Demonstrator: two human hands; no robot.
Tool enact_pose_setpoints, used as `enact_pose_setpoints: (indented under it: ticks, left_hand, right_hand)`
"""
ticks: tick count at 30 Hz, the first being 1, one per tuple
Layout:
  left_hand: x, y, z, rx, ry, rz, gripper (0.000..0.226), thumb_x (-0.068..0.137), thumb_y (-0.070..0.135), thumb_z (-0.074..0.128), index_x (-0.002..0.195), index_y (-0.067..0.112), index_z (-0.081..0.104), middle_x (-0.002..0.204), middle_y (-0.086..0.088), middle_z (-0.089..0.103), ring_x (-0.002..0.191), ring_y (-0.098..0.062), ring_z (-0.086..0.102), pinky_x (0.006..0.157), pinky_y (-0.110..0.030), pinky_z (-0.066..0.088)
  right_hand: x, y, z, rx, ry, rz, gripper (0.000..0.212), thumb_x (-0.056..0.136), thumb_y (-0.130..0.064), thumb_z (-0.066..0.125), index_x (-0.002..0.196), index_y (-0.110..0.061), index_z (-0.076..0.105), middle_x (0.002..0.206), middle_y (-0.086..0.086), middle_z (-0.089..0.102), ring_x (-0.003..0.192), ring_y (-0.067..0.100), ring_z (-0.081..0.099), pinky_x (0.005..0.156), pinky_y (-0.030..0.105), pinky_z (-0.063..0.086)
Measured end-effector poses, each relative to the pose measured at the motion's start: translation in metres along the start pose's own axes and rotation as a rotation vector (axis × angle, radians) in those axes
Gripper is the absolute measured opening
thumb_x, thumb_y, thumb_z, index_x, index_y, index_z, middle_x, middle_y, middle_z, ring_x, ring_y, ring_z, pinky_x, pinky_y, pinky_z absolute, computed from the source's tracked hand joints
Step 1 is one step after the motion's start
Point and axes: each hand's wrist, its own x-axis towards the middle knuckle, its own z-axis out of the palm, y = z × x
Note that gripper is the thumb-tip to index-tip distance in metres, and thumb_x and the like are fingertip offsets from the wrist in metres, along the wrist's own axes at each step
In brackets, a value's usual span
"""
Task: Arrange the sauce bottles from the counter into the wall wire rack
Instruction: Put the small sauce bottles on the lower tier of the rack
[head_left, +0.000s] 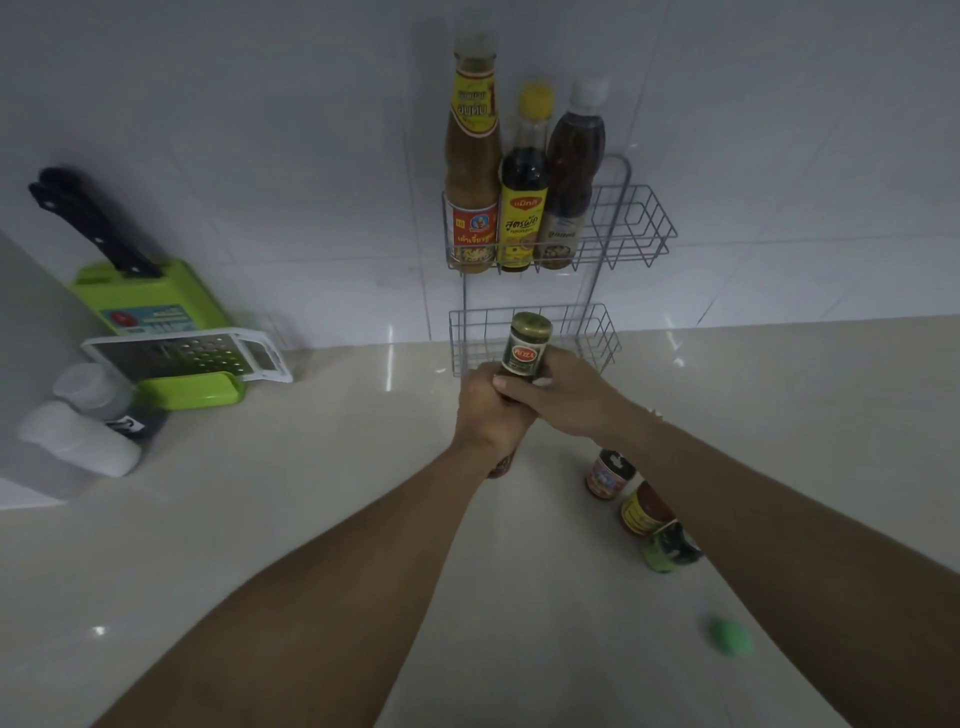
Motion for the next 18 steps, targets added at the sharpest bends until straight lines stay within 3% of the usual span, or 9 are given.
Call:
enact_pose_setpoints:
  ticks: [4, 6, 7, 9, 11, 14, 18]
  left_hand:
    - [0.015, -0.002, -0.007, -0.012, -0.026, -0.026, 0.051, 0.058, 0.028, 0.076, 0.103, 0.007, 0.067, 0.099, -0.018, 0.07, 0.087, -0.027, 0.073, 0.066, -0.042, 0.063]
    - [0.038, -0.027, -0.009, -0.011, -0.017, -0.05, 0.057, 0.061, 0.03, 0.071, 0.108, 0.0, 0.062, 0.104, -0.028, 0.063, 0.089, -0.038, 0.07, 0.064, -0.049, 0.062]
    - [0.043, -0.03, -0.013, 0.003, -0.003, -0.071, 0.062, 0.062, 0.032, 0.068, 0.113, -0.002, 0.059, 0.11, -0.031, 0.061, 0.097, -0.043, 0.068, 0.07, -0.054, 0.061]
    - [0.042, -0.023, -0.024, 0.025, 0.009, -0.134, 0.066, 0.075, 0.029, 0.061, 0.134, 0.004, 0.05, 0.135, -0.023, 0.05, 0.123, -0.041, 0.056, 0.098, -0.058, 0.052]
    - [0.039, -0.012, -0.031, 0.06, 0.009, -0.232, 0.066, 0.093, 0.016, 0.05, 0.154, 0.008, 0.027, 0.157, -0.015, 0.025, 0.14, -0.036, 0.036, 0.116, -0.05, 0.035]
    - [0.057, -0.017, -0.036, 0.074, -0.004, -0.312, 0.068, 0.1, 0.011, 0.04, 0.16, 0.007, 0.007, 0.168, -0.013, 0.005, 0.152, -0.034, 0.018, 0.123, -0.041, 0.022]
    - [0.076, -0.018, -0.041, 0.023, -0.068, -0.395, 0.071, 0.099, 0.006, 0.039, 0.161, 0.011, 0.003, 0.169, -0.012, 0.012, 0.154, -0.031, 0.019, 0.123, -0.043, 0.024]
  right_hand:
    - [0.014, -0.005, -0.006, -0.064, 0.052, -0.077, 0.043, 0.091, -0.036, 0.069, 0.128, -0.017, 0.06, 0.12, 0.0, 0.068, 0.11, 0.016, 0.062, 0.091, 0.03, 0.048]
    - [0.021, -0.01, -0.01, -0.045, 0.098, -0.104, 0.047, 0.091, -0.033, 0.07, 0.131, -0.013, 0.056, 0.124, 0.002, 0.066, 0.111, 0.017, 0.062, 0.094, 0.03, 0.048]
    - [0.025, -0.013, -0.012, -0.023, 0.119, -0.113, 0.047, 0.092, -0.03, 0.069, 0.132, -0.012, 0.054, 0.125, 0.004, 0.066, 0.111, 0.019, 0.063, 0.096, 0.033, 0.05]
    - [0.034, -0.017, -0.017, 0.016, 0.157, -0.139, 0.046, 0.092, -0.026, 0.069, 0.132, -0.011, 0.05, 0.124, 0.006, 0.066, 0.111, 0.022, 0.064, 0.098, 0.038, 0.052]
    - [0.044, -0.019, -0.019, 0.008, 0.191, -0.201, 0.044, 0.092, -0.023, 0.069, 0.13, -0.012, 0.051, 0.117, 0.006, 0.067, 0.107, 0.022, 0.065, 0.096, 0.039, 0.054]
    - [0.056, -0.016, -0.016, -0.056, 0.211, -0.286, 0.037, 0.091, -0.024, 0.067, 0.123, -0.014, 0.053, 0.107, -0.001, 0.066, 0.098, 0.016, 0.064, 0.088, 0.035, 0.055]
    - [0.069, -0.008, -0.005, -0.069, 0.205, -0.322, 0.028, 0.092, -0.016, 0.066, 0.117, -0.012, 0.055, 0.095, -0.01, 0.061, 0.084, -0.004, 0.058, 0.075, 0.012, 0.044]
